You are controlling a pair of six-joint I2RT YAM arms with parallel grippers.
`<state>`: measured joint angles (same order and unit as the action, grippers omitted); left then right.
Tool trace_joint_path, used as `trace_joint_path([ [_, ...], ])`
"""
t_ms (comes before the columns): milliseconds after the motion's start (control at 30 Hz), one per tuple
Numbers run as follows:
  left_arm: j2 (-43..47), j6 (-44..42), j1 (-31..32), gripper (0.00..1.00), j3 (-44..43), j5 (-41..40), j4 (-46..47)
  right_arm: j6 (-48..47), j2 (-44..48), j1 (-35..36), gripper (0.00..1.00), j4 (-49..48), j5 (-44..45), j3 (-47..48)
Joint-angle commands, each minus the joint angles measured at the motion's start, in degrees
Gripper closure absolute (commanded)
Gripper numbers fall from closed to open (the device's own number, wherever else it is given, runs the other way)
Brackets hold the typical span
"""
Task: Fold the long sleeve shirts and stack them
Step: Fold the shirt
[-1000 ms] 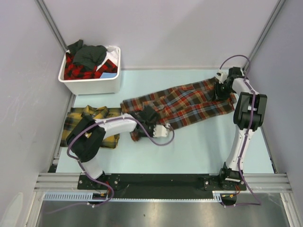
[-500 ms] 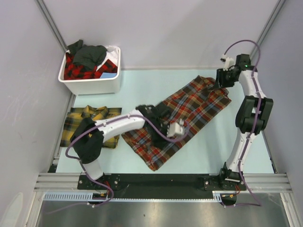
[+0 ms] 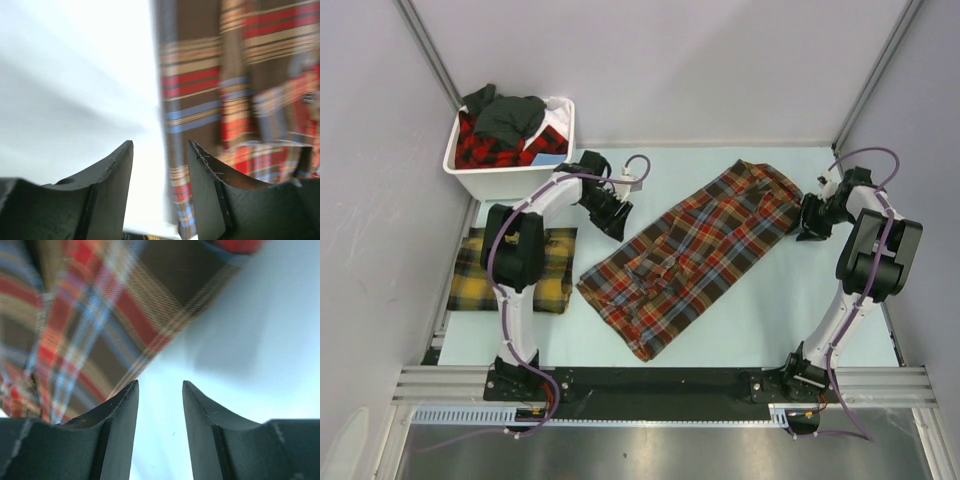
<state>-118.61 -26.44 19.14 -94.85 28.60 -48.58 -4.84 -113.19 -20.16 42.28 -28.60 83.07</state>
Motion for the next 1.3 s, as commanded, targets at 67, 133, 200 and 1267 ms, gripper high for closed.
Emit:
trace_joint_path([
  [67, -3.64, 3.93, -2.26, 0.46, 0.09, -0.74, -0.91, 4.57, -5.02, 0.12, 0.57, -6.86, 1.18, 2.36],
  [133, -4.70, 4.37, -2.52, 0.45, 1.06, 0.05, -0.91, 6.06, -7.56, -0.05, 0.57, -8.26, -1.62, 3.42],
  [200, -4.97, 5.16, -3.14, 0.46, 3.17, 1.98, -0.38, 6.34, -9.24, 0.30, 0.61, -8.88, -3.21, 4.29],
  [1267, 5.76, 16.33, 4.68, 0.87, 34.30, 14.38, 12.10, 3.08, -40.80, 18.93, 0.88, -12.14, 3.55, 55.89],
])
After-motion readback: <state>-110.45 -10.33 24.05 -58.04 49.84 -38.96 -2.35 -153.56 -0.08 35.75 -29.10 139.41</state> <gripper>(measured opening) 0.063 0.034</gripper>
